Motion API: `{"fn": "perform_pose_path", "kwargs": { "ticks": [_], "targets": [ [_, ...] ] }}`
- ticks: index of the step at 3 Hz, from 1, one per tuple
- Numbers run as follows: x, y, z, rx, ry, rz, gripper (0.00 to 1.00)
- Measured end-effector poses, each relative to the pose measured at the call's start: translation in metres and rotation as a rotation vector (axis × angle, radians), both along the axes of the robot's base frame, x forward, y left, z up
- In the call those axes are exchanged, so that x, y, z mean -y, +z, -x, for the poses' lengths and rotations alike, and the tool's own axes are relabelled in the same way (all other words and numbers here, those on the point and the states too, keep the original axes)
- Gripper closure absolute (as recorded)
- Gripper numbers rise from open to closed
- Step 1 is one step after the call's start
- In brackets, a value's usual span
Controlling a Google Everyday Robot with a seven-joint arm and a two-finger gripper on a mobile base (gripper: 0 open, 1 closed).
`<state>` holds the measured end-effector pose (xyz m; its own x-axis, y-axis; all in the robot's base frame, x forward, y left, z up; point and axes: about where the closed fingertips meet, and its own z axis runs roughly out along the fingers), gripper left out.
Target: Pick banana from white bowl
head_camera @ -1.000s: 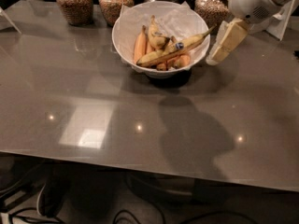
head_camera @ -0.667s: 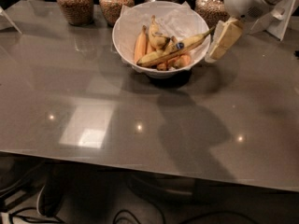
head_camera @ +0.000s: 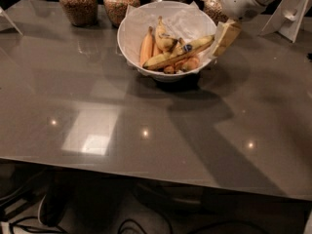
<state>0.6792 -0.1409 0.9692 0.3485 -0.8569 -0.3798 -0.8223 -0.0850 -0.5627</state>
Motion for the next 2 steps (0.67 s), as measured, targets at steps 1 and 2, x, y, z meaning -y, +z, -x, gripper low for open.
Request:
{"fn": "perform_pose_path", "kwargs": {
  "ticks": [1, 2],
  "targets": [
    [-0.002, -0.016, -0.019, -0.004, 0.032, 0.01, 0.26],
    [-0.006, -0.031, -0.03, -0.023, 0.044, 0.004, 0.43]
  ]
}}
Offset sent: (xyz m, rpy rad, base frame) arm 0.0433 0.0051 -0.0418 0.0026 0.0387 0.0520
